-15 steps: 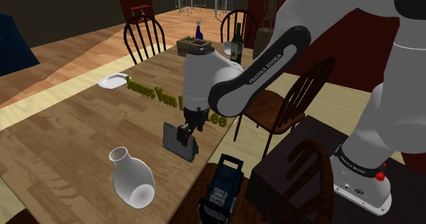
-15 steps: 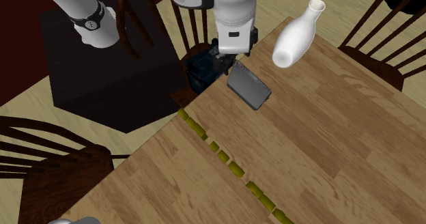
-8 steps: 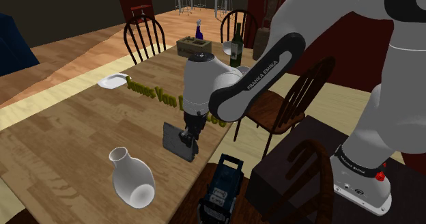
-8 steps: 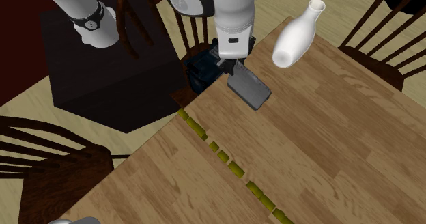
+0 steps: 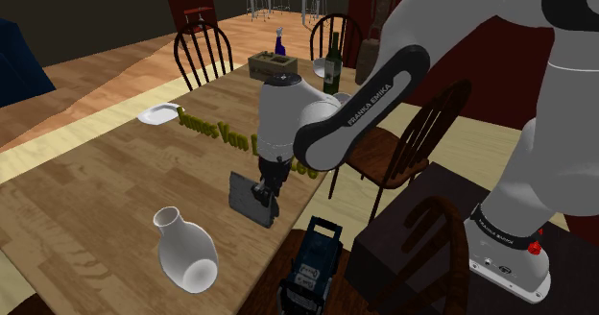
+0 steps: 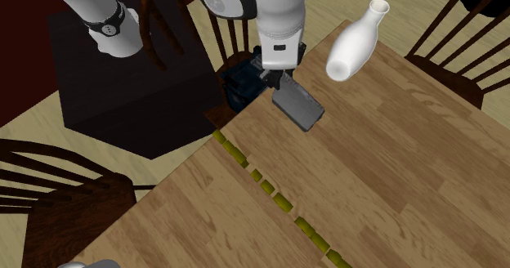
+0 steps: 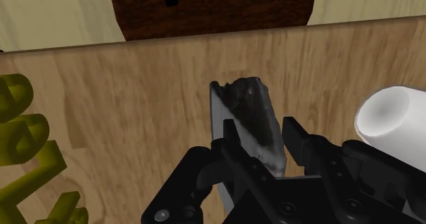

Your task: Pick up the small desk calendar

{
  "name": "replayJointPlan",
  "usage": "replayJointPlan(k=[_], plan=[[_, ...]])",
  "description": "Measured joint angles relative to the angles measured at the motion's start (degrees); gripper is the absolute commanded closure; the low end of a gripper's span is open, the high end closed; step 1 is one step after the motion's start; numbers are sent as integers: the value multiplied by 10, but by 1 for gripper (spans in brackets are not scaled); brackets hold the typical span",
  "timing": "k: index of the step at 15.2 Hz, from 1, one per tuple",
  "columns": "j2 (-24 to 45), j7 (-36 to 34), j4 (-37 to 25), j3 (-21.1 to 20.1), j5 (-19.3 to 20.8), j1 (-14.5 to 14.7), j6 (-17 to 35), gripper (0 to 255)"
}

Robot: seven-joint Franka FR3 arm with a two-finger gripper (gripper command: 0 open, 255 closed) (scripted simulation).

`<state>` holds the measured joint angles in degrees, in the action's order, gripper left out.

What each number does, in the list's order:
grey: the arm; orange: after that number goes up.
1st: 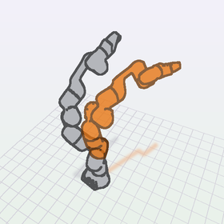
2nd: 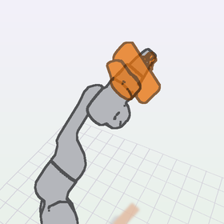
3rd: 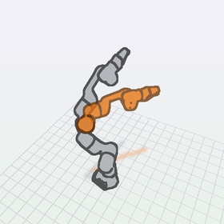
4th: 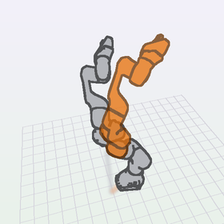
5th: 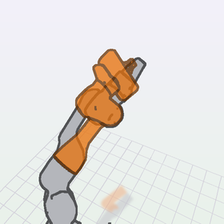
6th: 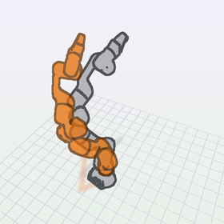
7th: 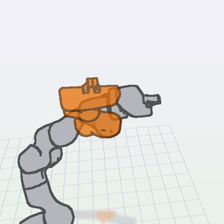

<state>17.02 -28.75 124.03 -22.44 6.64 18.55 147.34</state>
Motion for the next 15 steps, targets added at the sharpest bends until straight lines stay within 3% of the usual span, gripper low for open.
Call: replayJointPlan(k=[15], plan=[[-76,30,-24,-19,-49,-16,-94,255]])
